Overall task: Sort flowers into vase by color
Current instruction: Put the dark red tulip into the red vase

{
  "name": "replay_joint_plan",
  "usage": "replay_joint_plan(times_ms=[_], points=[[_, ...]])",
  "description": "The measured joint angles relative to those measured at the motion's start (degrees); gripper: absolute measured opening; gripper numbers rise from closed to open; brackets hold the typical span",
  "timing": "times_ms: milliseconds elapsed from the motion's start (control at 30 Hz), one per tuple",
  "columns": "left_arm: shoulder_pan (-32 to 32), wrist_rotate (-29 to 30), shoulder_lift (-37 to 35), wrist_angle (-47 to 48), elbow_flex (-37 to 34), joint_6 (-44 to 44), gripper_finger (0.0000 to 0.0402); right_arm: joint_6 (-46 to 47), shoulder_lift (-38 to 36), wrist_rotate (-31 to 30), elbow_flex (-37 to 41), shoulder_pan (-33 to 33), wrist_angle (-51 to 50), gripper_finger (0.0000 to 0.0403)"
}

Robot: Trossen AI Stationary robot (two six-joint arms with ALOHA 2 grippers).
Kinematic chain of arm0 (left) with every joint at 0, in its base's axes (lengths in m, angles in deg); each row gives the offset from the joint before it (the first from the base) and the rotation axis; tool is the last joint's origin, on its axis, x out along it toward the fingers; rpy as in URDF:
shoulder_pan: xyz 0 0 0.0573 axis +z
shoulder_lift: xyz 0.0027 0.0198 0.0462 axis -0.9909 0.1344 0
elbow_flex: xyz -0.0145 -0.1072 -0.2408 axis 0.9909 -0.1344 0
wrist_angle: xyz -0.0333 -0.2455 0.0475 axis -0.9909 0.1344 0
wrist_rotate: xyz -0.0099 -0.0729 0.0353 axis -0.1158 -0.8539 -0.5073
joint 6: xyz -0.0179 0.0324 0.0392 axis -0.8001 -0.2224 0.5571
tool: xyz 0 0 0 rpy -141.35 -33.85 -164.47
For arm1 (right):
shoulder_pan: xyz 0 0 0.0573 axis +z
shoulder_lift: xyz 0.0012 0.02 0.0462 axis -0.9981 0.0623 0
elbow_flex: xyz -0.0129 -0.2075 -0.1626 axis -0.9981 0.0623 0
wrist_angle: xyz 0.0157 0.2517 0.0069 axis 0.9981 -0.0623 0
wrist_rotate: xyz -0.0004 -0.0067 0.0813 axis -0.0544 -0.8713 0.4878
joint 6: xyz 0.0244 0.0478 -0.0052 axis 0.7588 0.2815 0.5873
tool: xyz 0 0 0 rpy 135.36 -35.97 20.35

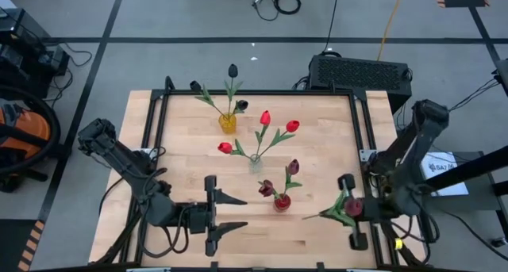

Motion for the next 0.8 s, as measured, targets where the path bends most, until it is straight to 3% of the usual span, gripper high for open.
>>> replay_joint_plan(times_ms=[67, 167, 367, 800], points=[[0.28, -0.01, 0.00, 0.00, 0.00, 0.00, 0.0228, -5.57, 2.55, -0.14, 2.94, -1.38, 12.34, 0.0002], [0.77, 0.00, 0.00, 0.00, 0.02, -0.04, 0.0228, -9.85, 6.07, -0.02, 4.09, -4.94, 19.80, 0.0002], [0.79, -0.01, 0.00, 1.24, 0.07, -0.37, 0.0228, -8.37, 8.73, 0.14, 4.11, -11.57, 19.57, 0.0002], [0.64, -0.01, 0.00, 2.05, 0.07, -0.37, 0.0228, -3.82, 9.45, 0.19, 4.11, -11.05, 13.53, 0.0002]])
